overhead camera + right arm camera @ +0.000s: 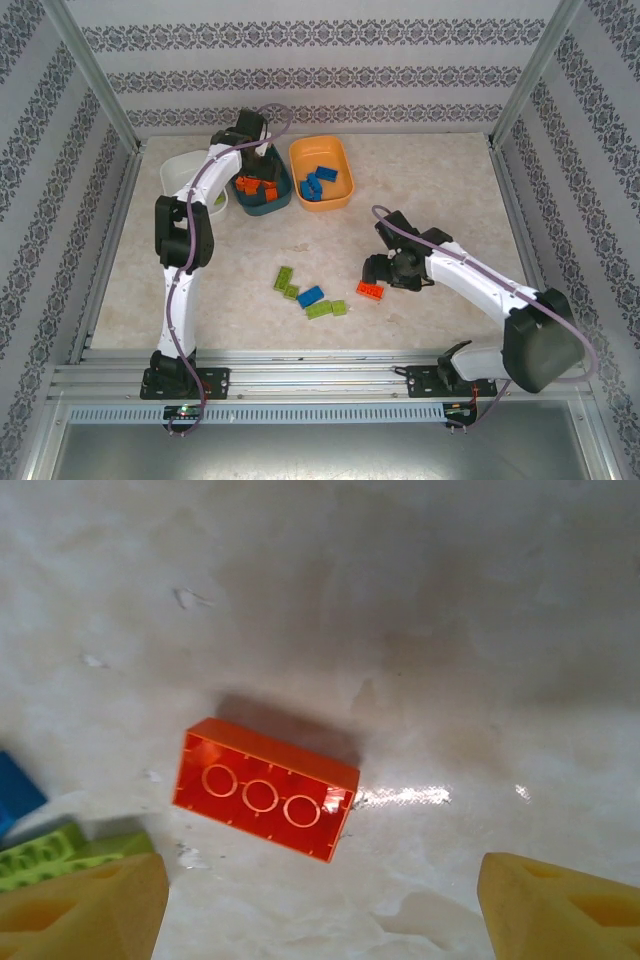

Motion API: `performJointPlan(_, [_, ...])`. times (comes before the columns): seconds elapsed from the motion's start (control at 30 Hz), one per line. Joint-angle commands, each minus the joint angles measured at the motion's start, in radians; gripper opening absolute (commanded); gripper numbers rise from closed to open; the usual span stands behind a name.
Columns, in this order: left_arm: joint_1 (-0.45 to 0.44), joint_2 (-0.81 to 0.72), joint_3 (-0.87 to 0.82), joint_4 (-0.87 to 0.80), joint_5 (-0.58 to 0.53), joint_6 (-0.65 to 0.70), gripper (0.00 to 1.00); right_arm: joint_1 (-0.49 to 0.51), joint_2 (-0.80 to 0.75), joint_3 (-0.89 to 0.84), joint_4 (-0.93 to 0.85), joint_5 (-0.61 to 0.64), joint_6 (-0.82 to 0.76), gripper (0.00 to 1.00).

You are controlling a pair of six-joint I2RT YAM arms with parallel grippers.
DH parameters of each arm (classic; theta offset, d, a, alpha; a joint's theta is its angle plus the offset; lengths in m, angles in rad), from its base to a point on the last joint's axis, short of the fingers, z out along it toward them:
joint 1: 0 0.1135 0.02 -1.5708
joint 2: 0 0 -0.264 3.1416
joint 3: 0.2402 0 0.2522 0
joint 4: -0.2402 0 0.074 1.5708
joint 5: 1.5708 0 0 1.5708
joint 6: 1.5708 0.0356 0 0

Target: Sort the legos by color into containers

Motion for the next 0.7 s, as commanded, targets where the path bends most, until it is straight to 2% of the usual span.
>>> performJointPlan(0.0, [0.010, 0.039, 0.106, -0.096, 0.006, 0.022, 0.69, 0.033, 0.048, 0.027, -0.017, 0.049, 0.037, 0.82])
performJointPlan(0.13, [0.022, 0.078, 0.169, -0.118, 0.020, 0.008, 0.73, 0.057, 0.107, 0.027, 0.040, 0.032, 0.065, 0.83])
performJointPlan(0.23, [0.025, 0.073, 0.168, -0.123, 0.021, 0.000, 0.81, 0.064, 0.127, 0.022, 0.080, 0.018, 0.082, 0.83])
performJointPlan(0.33, [0.024, 0.035, 0.138, -0.122, 0.036, -0.009, 0.84, 0.059, 0.135, 0.000, 0.126, -0.017, 0.097, 0.83])
performJointPlan(0.57, [0.003, -0.223, -0.129, -0.003, 0.092, -0.045, 0.86, 0.067, 0.201, 0.008, 0.232, -0.126, 0.138, 0.83])
performJointPlan(0.67, [-0.031, -0.329, -0.237, 0.007, 0.097, -0.042, 0.86, 0.088, 0.229, 0.037, 0.238, -0.125, 0.140, 0.83])
